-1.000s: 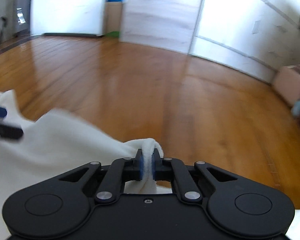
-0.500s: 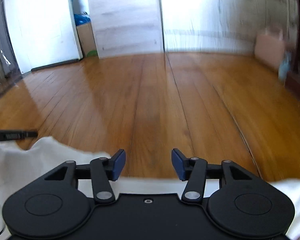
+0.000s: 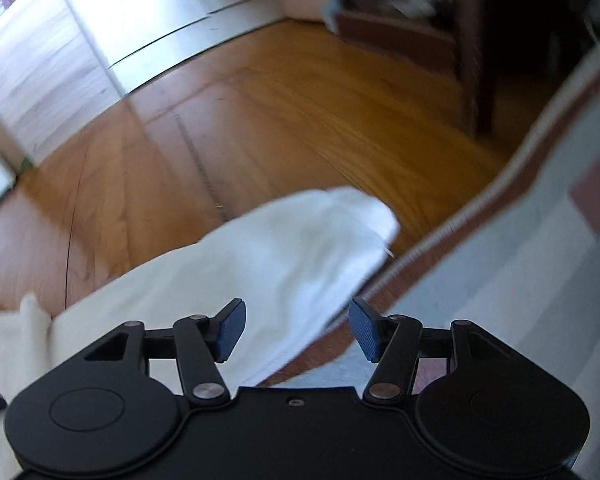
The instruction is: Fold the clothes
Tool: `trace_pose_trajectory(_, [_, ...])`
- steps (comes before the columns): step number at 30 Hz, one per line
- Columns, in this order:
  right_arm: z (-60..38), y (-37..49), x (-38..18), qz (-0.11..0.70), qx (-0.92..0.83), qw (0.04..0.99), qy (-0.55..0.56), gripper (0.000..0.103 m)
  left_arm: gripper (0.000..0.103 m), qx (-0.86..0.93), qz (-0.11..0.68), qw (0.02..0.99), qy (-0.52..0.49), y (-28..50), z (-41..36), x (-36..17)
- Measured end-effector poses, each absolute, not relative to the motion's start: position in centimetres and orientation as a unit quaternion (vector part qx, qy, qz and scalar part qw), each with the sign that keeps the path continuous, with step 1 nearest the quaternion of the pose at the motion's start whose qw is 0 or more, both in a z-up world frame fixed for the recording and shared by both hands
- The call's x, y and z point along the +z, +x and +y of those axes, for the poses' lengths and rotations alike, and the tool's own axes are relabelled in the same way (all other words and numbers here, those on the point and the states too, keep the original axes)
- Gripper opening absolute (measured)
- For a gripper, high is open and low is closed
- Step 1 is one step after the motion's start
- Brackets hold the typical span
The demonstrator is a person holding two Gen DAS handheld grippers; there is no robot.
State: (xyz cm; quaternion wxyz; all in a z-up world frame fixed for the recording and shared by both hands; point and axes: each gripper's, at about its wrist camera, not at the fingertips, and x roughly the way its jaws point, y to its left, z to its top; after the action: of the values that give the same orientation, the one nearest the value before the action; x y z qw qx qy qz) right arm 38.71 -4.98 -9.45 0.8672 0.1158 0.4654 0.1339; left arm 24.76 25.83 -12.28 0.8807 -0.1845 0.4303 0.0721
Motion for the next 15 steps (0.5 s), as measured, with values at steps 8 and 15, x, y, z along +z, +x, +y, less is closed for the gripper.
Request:
trace_pose_trajectory(8, [-5.6, 43.4, -14.4, 0.474, 0.152, 0.833, 0.242, 0.066, 0.056, 0.1, 0.448, 0.867, -0.194, 24.0, 28.2, -12.8])
trace_pose_trajectory(15, [-3.0, 46.4, -15.3, 0.437, 0.105, 0.859, 0.244, 0.049, 0.056, 0.121, 0.455, 0.864, -0.178, 20.9, 31.2, -13.8])
